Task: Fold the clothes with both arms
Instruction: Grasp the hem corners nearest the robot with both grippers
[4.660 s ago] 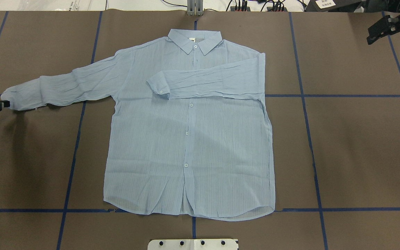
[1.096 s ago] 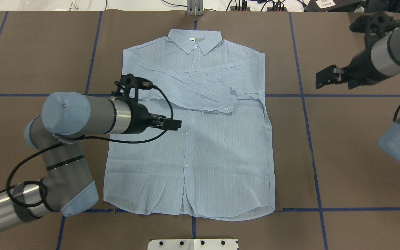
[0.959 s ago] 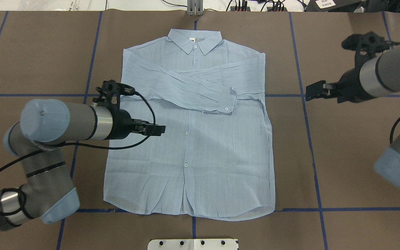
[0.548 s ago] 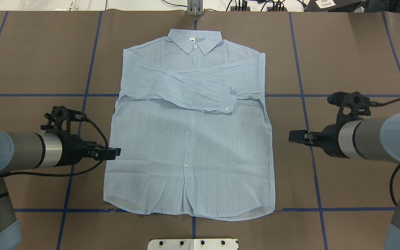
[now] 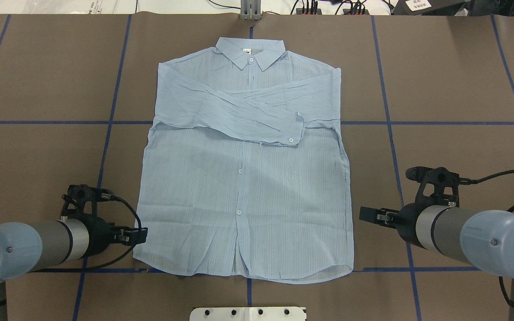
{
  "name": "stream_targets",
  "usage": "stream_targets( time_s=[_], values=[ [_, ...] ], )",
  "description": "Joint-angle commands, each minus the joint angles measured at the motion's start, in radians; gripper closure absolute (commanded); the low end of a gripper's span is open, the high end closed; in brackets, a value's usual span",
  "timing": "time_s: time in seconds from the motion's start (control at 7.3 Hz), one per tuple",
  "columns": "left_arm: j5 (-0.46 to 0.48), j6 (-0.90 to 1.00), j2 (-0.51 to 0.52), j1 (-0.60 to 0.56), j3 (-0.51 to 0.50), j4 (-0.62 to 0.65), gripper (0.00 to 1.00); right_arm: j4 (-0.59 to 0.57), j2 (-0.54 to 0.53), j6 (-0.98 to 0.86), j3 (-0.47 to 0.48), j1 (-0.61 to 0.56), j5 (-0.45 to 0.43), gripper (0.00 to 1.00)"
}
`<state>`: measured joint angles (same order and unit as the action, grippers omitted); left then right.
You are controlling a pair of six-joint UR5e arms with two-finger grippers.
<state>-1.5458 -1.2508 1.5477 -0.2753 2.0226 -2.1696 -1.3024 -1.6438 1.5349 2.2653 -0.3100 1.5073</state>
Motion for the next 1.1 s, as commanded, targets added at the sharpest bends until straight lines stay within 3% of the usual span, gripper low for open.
stream_targets(
  time_s=[0.0,0.27,0.96],
  values=[
    [0.024,-0.027,0.029,0.045,-0.001,0.077,0.55,0.0,-0.001,0.002,0.0,0.006,-0.004,0.0],
    [0.024,-0.062,0.089,0.068,-0.002,0.177,0.59,0.0,-0.001,0.002,0.0,0.008,-0.004,0.0],
    [0.026,-0.061,0.075,0.068,-0.007,0.186,0.57,0.002,0.001,0.005,-0.004,0.017,-0.018,0.0]
  ],
)
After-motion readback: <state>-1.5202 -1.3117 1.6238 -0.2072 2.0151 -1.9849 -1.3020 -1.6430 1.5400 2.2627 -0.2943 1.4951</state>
